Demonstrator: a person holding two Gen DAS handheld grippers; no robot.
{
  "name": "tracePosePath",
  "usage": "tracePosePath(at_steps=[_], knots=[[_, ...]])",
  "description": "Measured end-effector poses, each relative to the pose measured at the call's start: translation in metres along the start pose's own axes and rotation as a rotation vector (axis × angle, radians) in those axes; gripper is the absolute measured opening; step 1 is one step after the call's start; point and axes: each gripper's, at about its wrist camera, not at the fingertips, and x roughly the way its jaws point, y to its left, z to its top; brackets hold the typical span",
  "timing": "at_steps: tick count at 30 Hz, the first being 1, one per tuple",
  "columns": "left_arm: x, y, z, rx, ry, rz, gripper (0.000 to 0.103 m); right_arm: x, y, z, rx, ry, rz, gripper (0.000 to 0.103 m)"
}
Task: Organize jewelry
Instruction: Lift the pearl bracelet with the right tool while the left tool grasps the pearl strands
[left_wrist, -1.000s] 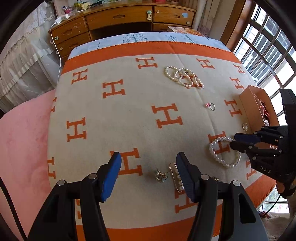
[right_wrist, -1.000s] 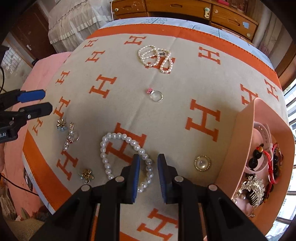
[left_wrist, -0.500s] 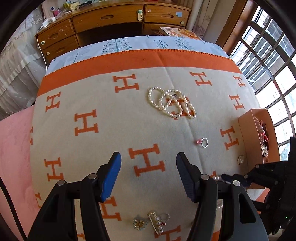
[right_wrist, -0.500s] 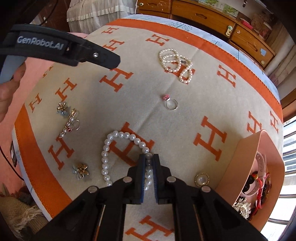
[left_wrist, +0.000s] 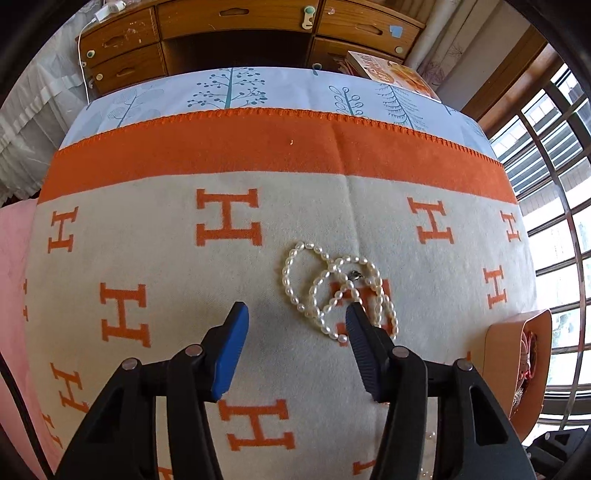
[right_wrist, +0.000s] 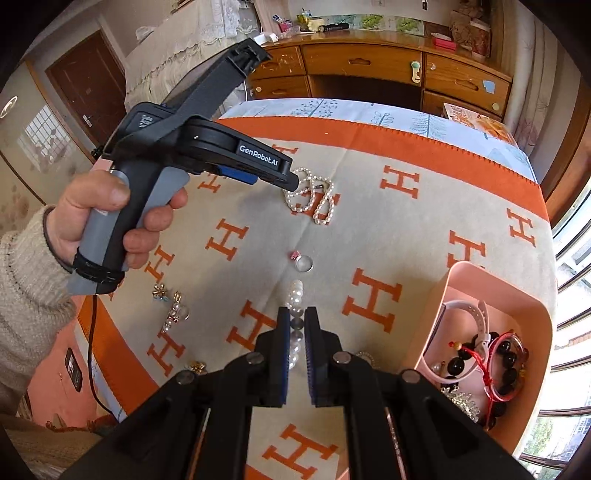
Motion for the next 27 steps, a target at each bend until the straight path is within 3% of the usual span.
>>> tracePosePath(at_steps=[3,15,19,27], knots=[[0.009,0.001,0.003,-0.017,0.024,0.0,0.039,-0.002,0.001,-0.002,0.016,-0.009,0.02,0.007],[0.022,-0.008,0.016,-0.002,0.028,0.061,0.038,-0.012,0.002,-0.005,0.033,-0.04,0.059,0.007],[0.027,-0.018,0.024,0.037,0.034,0.129,0.027,-0.013,-0.005,-0.007,0.059,-0.044,0.061,0.007],[0.032,-0.029,0.031,0.088,0.093,0.162,0.024,-0.013,-0.016,-0.012,0.098,-0.047,0.068,0.007]])
